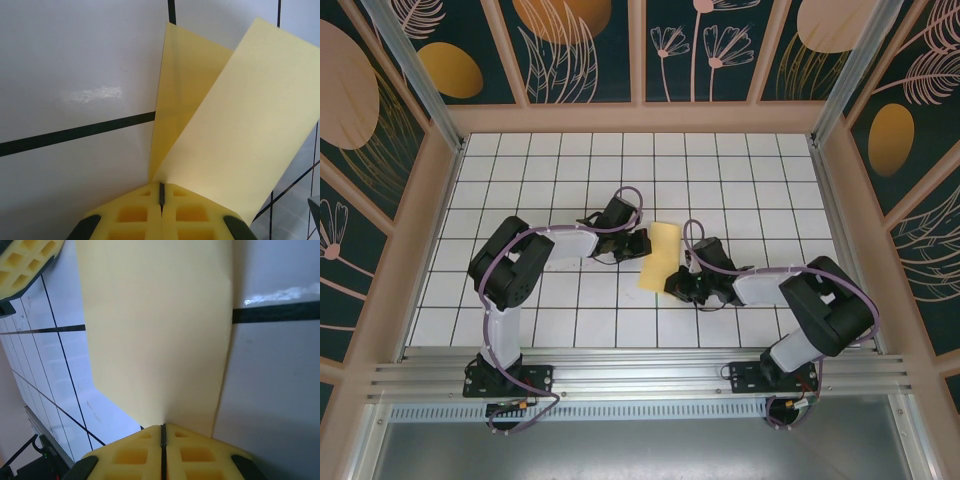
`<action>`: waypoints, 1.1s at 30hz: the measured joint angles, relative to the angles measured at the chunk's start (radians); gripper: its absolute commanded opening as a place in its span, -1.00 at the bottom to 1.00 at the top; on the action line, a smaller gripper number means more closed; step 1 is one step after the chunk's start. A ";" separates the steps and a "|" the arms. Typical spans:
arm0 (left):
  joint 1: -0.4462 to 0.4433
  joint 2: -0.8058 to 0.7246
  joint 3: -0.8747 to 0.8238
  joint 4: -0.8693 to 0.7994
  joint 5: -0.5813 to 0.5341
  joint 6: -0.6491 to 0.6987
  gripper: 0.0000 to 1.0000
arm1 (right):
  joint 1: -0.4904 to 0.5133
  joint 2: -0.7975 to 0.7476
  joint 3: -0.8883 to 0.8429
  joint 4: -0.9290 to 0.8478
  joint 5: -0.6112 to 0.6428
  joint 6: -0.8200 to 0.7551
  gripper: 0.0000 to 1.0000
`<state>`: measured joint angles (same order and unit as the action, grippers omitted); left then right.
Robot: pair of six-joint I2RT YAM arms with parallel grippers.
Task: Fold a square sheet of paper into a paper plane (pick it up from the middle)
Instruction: Fold the square sheet of paper in half at the center of the table.
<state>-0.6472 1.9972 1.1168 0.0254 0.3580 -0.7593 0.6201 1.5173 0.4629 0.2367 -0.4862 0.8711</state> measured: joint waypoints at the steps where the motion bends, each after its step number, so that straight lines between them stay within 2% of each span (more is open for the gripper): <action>1: 0.000 0.000 0.000 0.000 0.000 0.000 -1.00 | 0.000 -0.006 0.000 -0.009 0.000 0.001 -0.80; 7: 0.000 0.000 0.000 0.000 0.000 0.000 -1.00 | -0.006 -0.067 0.023 -0.040 0.016 0.000 -0.79; 12: 0.000 0.000 0.000 0.000 0.000 0.000 -1.00 | -0.061 -0.064 0.091 -0.047 0.040 -0.009 -0.78; 24: 0.000 0.000 0.000 0.000 0.000 0.008 -1.00 | -0.163 0.097 0.145 0.023 0.045 -0.077 -0.79; 33: 0.000 0.001 0.000 0.000 0.000 0.009 -1.00 | -0.171 0.126 0.124 0.042 0.061 -0.080 -0.78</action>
<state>-0.6472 1.9984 1.1168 0.0254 0.3580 -0.7506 0.4492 1.6432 0.5865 0.2787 -0.4255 0.7906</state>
